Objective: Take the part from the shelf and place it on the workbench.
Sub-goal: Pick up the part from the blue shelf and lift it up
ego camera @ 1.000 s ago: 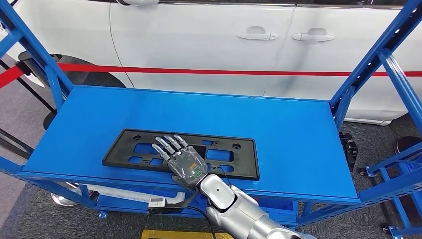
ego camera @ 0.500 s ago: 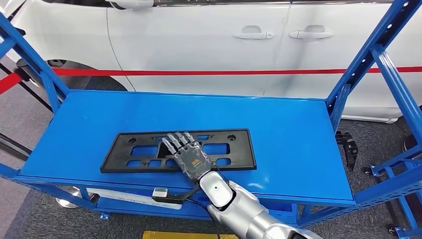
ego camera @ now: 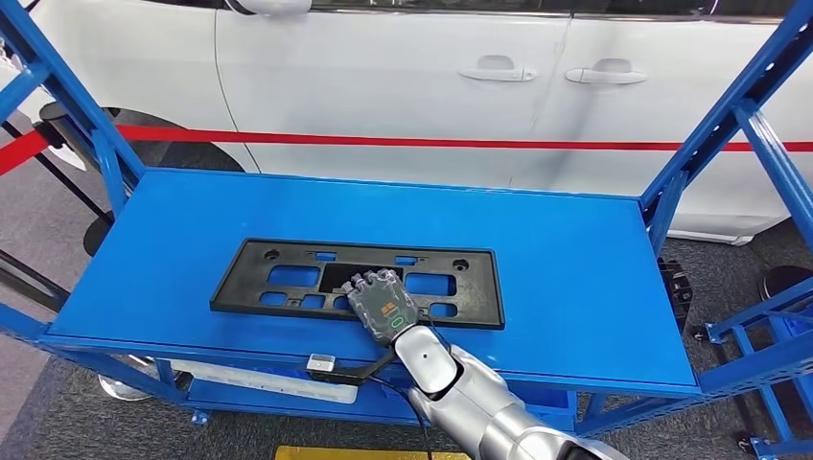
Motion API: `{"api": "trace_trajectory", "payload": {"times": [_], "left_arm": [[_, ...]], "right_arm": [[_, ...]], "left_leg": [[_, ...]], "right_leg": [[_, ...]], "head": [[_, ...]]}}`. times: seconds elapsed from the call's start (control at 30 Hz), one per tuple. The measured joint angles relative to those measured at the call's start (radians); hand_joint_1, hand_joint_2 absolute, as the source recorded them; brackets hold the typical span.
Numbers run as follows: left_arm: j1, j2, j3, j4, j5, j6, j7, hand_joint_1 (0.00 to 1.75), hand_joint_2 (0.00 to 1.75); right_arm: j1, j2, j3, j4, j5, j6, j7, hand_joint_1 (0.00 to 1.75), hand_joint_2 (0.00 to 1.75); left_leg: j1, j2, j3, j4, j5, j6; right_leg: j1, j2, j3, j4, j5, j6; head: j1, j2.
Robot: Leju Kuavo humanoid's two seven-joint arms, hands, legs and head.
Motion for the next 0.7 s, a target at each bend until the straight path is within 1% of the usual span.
{"api": "trace_trajectory", "payload": {"times": [0.03, 0.07, 0.1, 0.13, 0.17, 0.2, 0.23, 0.27, 0.33, 0.37, 0.4, 0.47, 0.5, 0.53, 0.57, 0.6, 0.63, 0.67, 0.7], "left_arm": [[0.0, 0.0, 0.0, 0.0, -0.001, -0.002, -0.014, 0.0, 1.31], [0.0, 0.0, 0.0, 0.0, -0.002, -0.002, -0.027, 0.0, 1.75], [0.0, 0.0, 0.0, 0.0, -0.003, -0.001, -0.037, 0.0, 1.75], [0.0, 0.0, 0.0, 0.0, -0.005, 0.002, -0.043, 0.0, 1.75], [0.0, -0.001, 0.001, 0.0, -0.006, 0.006, -0.046, 0.0, 1.75], [0.0, -0.001, 0.002, 0.0, -0.006, 0.011, -0.047, 0.0, 1.75], [0.0, -0.001, 0.004, 0.0, -0.006, 0.016, -0.048, 0.0, 1.75], [0.0, -0.001, 0.006, 0.0, -0.005, 0.02, -0.048, 0.0, 1.75], [0.0, 0.001, 0.011, 0.0, -0.002, 0.024, -0.049, 0.0, 1.75], [0.0, 0.003, 0.015, 0.0, 0.0, 0.024, -0.051, 0.0, 1.75], [0.0, 0.004, 0.019, 0.0, 0.002, 0.023, -0.052, 0.0, 1.75], [0.002, 0.005, 0.027, 0.0, 0.003, 0.015, -0.054, 0.0, 1.75], [0.003, 0.006, 0.03, 0.0, 0.003, 0.008, -0.052, 0.0, 1.75], [0.004, 0.007, 0.032, 0.0, 0.003, -0.002, -0.051, 0.0, 1.75], [0.005, 0.009, 0.035, 0.0, 0.004, -0.013, -0.049, 0.0, 1.75], [0.006, 0.011, 0.039, 0.0, 0.006, -0.025, -0.049, 0.0, 1.75], [0.006, 0.014, 0.043, 0.0, 0.009, -0.037, -0.05, 0.0, 1.75], [0.005, 0.015, 0.047, 0.0, 0.013, -0.049, -0.052, 0.0, 1.75], [0.004, 0.016, 0.051, 0.0, 0.016, -0.061, -0.056, 0.0, 1.75]], "right_arm": [[0.001, -0.001, -0.003, 0.0, 0.001, 0.0, -0.001, 1.71, 1.75], [0.001, -0.001, -0.006, 0.0, 0.002, 0.0, -0.003, 1.71, 1.75], [0.001, -0.001, -0.008, 0.0, 0.002, 0.0, -0.006, 1.71, 1.75], [0.0, -0.001, -0.011, 0.0, -0.001, -0.001, -0.011, 1.71, 1.75], [-0.002, -0.001, -0.016, 0.0, -0.006, -0.003, -0.019, 1.71, 1.75], [-0.003, 0.0, -0.021, -0.001, -0.015, -0.006, -0.031, 1.71, 1.75], [-0.004, 0.0, -0.028, -0.004, -0.029, -0.01, -0.046, 1.71, 1.75], [-0.004, 0.0, -0.037, -0.008, -0.049, -0.015, -0.065, 1.71, 1.75], [-0.004, 0.0, -0.058, -0.03, -0.114, -0.026, -0.118, 1.71, 1.75], [-0.004, 0.0, -0.074, -0.048, -0.157, -0.031, -0.152, 1.71, 1.75], [-0.003, -0.001, -0.092, -0.07, -0.205, -0.035, -0.188, 1.71, 1.75], [0.002, -0.007, -0.128, -0.119, -0.306, -0.043, -0.268, 1.71, 1.75], [0.009, -0.013, -0.145, -0.151, -0.366, -0.046, -0.317, 1.71, 1.75], [0.018, -0.02, -0.161, -0.186, -0.432, -0.045, -0.37, 1.71, 1.75], [0.031, -0.029, -0.178, -0.23, -0.51, -0.039, -0.43, 1.71, 1.75], [0.044, -0.037, -0.194, -0.277, -0.592, -0.026, -0.488, 1.71, 1.75], [0.058, -0.044, -0.208, -0.323, -0.672, -0.005, -0.539, 1.71, 1.75], [0.072, -0.051, -0.224, -0.373, -0.765, 0.027, -0.591, 1.71, 1.75], [0.088, -0.059, -0.239, -0.423, -0.862, 0.07, -0.642, 1.71, 1.75]], "left_leg": [[-0.001, 0.0, 0.001, 0.001, -0.001, 0.001], [-0.003, -0.001, 0.003, 0.001, -0.002, 0.001], [-0.004, -0.002, 0.006, 0.002, -0.003, 0.001], [-0.004, -0.003, 0.007, 0.003, -0.005, 0.0], [-0.007, -0.004, 0.007, 0.007, -0.008, -0.003], [-0.008, -0.004, 0.006, 0.009, -0.01, -0.007], [-0.009, -0.005, 0.005, 0.01, -0.012, -0.012], [-0.01, -0.005, 0.005, 0.011, -0.012, -0.017], [-0.007, -0.004, 0.005, 0.014, -0.018, -0.029], [-0.005, -0.003, -0.001, 0.034, -0.033, -0.034], [-0.003, -0.003, -0.016, 0.072, -0.058, -0.04], [0.002, -0.002, -0.065, 0.191, -0.121, -0.05], [0.005, -0.002, -0.088, 0.245, -0.141, -0.054], [0.008, -0.002, -0.1, 0.274, -0.145, -0.057], [0.011, -0.002, -0.094, 0.265, -0.13, -0.06], [0.015, -0.001, -0.071, 0.221, -0.101, -0.063], [0.018, -0.001, -0.037, 0.152, -0.067, -0.066], [0.018, -0.001, -0.004, 0.086, -0.044, -0.068], [0.016, -0.003, 0.018, 0.04, -0.032, -0.063]], "right_leg": [[0.0, 0.0, -0.01, 0.019, 0.004, -0.001], [0.0, 0.0, -0.002, -0.001, 0.027, -0.003], [0.001, 0.0, 0.024, -0.053, 0.061, -0.008], [0.003, 0.0, 0.057, -0.123, 0.095, -0.014], [0.005, -0.001, 0.087, -0.187, 0.118, -0.018], [0.007, -0.001, 0.108, -0.231, 0.131, -0.022], [0.01, 0.0, 0.117, -0.253, 0.133, -0.024], [0.011, 0.0, 0.12, -0.258, 0.132, -0.024], [0.008, 0.001, 0.124, -0.267, 0.137, -0.032], [0.006, 0.001, 0.127, -0.273, 0.14, -0.036], [0.003, 0.001, 0.131, -0.278, 0.142, -0.04], [0.002, 0.0, 0.133, -0.279, 0.143, -0.042], [0.001, 0.0, 0.133, -0.279, 0.143, -0.042], [0.001, 0.001, 0.133, -0.278, 0.143, -0.042], [0.0, 0.001, 0.133, -0.277, 0.143, -0.041], [-0.002, 0.002, 0.133, -0.275, 0.142, -0.039], [-0.004, 0.003, 0.133, -0.272, 0.141, -0.035], [-0.004, 0.004, 0.131, -0.269, 0.14, -0.029], [-0.004, 0.004, 0.129, -0.266, 0.139, -0.022]], "head": [[0.0, 0.0], [0.0, 0.0], [0.0, 0.0], [0.0, 0.0], [0.0, 0.0], [0.0, 0.0], [-0.001, 0.0], [-0.001, 0.0], [-0.002, 0.0], [-0.002, 0.0], [-0.002, 0.0], [-0.002, 0.0], [-0.002, 0.0], [-0.002, 0.0], [-0.002, 0.0], [-0.002, 0.0], [-0.002, 0.0], [-0.002, 0.0], [-0.002, 0.0]]}}
